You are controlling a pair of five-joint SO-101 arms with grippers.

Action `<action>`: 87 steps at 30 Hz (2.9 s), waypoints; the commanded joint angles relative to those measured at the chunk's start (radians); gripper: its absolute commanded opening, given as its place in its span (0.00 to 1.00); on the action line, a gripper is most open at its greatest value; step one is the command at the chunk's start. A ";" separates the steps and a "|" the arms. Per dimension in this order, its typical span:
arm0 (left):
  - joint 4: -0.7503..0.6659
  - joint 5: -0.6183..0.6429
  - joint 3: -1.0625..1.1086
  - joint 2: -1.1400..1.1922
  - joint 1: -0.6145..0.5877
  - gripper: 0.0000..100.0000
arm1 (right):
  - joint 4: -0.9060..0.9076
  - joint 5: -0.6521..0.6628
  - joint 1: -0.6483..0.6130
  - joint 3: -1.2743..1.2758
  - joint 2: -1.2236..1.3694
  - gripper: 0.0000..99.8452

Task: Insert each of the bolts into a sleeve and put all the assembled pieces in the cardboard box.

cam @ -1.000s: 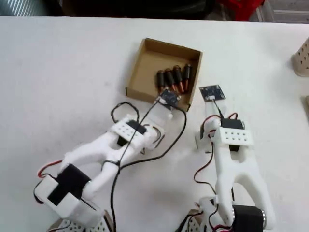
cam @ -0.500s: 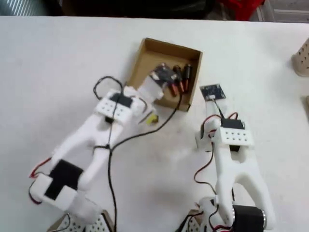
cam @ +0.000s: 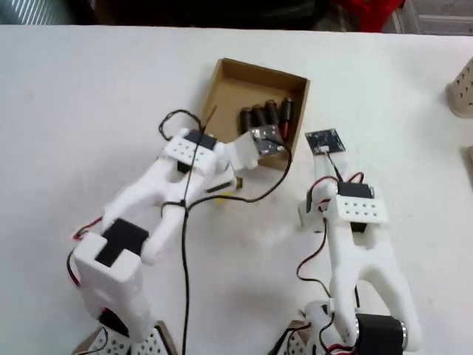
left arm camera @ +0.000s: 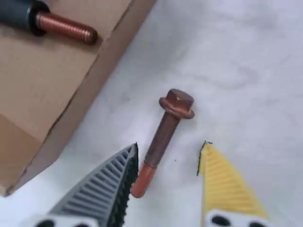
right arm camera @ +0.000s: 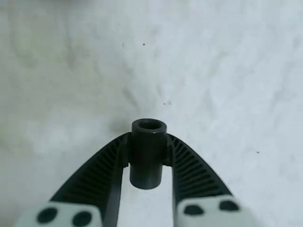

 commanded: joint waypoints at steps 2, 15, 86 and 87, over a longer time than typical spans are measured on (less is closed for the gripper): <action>-0.038 -0.012 -0.097 0.053 0.007 0.23 | -0.016 0.000 0.007 -0.005 -0.024 0.02; 0.207 -0.012 -0.482 0.323 0.007 0.07 | -0.045 0.000 0.007 0.011 -0.025 0.02; -0.101 0.835 0.164 -0.251 -0.469 0.02 | -0.521 -0.328 -0.460 0.187 -0.036 0.02; -0.101 0.835 0.172 -0.251 -0.472 0.02 | -0.544 -0.334 -0.466 0.189 -0.036 0.02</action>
